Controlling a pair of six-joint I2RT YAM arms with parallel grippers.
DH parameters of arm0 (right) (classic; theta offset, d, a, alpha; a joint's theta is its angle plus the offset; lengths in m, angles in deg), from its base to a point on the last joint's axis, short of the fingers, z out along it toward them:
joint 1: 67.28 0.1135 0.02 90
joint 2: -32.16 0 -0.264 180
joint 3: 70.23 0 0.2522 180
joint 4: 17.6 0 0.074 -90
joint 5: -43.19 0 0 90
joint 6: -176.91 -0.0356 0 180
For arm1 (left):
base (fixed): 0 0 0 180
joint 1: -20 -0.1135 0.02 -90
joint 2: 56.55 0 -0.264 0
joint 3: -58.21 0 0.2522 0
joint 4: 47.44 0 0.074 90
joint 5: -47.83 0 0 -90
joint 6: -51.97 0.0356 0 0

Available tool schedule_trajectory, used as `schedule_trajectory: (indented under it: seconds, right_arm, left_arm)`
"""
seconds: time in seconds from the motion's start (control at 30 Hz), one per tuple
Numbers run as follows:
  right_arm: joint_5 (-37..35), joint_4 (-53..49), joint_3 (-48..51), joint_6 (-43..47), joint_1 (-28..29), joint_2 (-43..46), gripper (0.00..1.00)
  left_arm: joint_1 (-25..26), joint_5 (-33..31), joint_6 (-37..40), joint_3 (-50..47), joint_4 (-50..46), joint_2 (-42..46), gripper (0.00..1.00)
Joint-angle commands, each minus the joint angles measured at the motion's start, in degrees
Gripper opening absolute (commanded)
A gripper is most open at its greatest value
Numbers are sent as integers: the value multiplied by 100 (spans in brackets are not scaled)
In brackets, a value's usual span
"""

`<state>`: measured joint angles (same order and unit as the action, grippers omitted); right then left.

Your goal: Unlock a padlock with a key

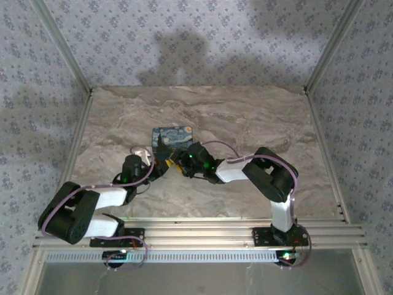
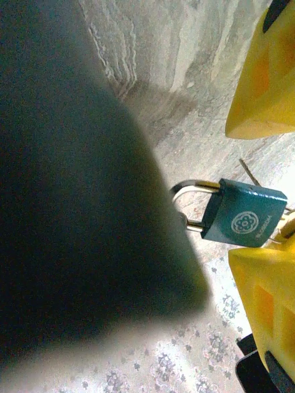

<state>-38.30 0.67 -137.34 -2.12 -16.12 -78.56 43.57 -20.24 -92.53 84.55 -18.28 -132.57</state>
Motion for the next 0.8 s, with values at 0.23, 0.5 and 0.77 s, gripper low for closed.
schedule_trajectory:
  seconds: [0.23,0.5,0.77]
  right_arm:
    - [-227,218,-61,-162,18,-213,37]
    - [-392,213,-108,-143,20,-231,5]
    - [-536,107,-154,-104,111,-240,0]
  left_arm:
    - [-34,320,-229,-67,356,-39,0]
    - [-85,382,-218,-115,397,-123,0]
    - [-150,399,-511,-161,602,-173,0]
